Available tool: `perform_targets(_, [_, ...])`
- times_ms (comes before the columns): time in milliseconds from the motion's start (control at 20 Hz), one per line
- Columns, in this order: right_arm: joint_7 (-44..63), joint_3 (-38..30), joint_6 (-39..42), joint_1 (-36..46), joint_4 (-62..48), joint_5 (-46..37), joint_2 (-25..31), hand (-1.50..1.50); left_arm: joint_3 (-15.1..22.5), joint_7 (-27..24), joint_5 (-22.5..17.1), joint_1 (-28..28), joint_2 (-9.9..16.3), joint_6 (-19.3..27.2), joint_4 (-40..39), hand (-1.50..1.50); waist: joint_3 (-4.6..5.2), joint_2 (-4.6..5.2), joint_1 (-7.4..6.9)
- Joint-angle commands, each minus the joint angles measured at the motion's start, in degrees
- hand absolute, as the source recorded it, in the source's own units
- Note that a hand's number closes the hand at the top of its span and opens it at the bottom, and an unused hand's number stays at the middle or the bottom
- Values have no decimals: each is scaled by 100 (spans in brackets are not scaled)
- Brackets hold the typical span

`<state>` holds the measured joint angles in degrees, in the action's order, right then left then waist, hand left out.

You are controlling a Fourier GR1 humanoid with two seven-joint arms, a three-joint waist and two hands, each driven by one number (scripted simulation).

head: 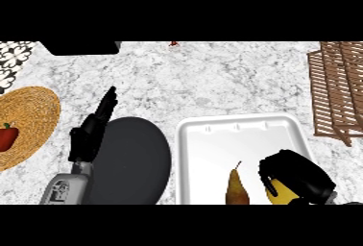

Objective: Pick the lemon from the tray and place it in the tiered shelf

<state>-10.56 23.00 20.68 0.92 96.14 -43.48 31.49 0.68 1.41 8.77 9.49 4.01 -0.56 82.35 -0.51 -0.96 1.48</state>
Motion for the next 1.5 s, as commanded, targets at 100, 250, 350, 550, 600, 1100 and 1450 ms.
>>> perform_targets(100, [-2264,-560,390,-455,268,1368,950,150,-154,-79,-28,-140,73,73,16,0,-12,32,267])
perform_targets(250, [-3242,-1181,574,-515,263,1997,1460,150,-251,-18,-98,-180,148,47,113,0,-12,-21,329])
perform_targets(350, [-3828,-1651,846,-500,72,2488,1796,150,-223,-3,-64,-181,76,111,48,0,-1,34,382])
perform_targets(550, [-4582,-2501,1067,-632,-371,3406,2484,150,-279,-44,-58,-142,82,174,54,0,10,40,459])
perform_targets(600, [-4685,-2786,1059,-594,-538,3642,2643,150,-303,1,-94,-151,107,142,83,0,9,33,416])
perform_targets(1100, [-5251,-4363,1707,-630,-2260,5706,3853,150,-108,-126,-51,-358,68,22,186,0,12,51,91])
perform_targets(1450, [-5152,-4629,2197,-501,-3122,6462,4485,150,7,77,13,140,-11,24,108,0,15,130,-91])
